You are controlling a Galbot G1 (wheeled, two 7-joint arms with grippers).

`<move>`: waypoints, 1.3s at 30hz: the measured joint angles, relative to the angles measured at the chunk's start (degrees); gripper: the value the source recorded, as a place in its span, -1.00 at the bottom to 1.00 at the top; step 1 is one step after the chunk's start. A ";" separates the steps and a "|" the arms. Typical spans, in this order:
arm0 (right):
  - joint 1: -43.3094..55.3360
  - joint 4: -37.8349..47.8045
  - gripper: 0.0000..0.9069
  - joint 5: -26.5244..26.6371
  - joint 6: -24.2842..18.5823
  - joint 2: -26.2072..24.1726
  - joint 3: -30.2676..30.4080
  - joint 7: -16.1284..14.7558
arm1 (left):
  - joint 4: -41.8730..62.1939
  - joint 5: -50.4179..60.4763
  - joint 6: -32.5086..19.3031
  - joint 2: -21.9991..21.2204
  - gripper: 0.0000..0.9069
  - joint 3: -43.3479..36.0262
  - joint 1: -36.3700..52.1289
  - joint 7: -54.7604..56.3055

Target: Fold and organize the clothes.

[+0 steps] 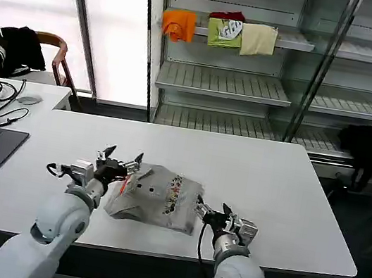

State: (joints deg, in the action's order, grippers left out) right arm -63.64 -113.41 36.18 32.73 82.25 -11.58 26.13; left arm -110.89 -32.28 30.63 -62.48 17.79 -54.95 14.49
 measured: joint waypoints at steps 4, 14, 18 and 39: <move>1.04 1.12 0.60 0.92 0.14 0.65 1.79 1.67 | -0.34 0.21 -0.02 0.99 1.00 2.79 -1.30 0.03; 1.34 3.01 -0.58 1.09 0.30 1.20 5.34 4.23 | -1.13 0.49 -0.20 1.78 1.00 6.82 -4.14 -0.09; 1.22 3.27 -1.00 0.71 0.33 1.22 6.25 4.35 | -1.13 0.49 -0.26 1.85 1.00 7.53 -4.82 -0.20; 6.13 5.11 -1.00 0.96 0.59 -5.45 4.92 1.53 | -1.55 0.53 -0.35 1.30 1.00 8.54 -6.39 -0.02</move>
State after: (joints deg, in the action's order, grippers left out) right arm -57.51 -108.30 37.14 33.32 76.81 -6.67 27.67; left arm -112.44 -31.75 30.28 -61.18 26.34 -61.33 14.47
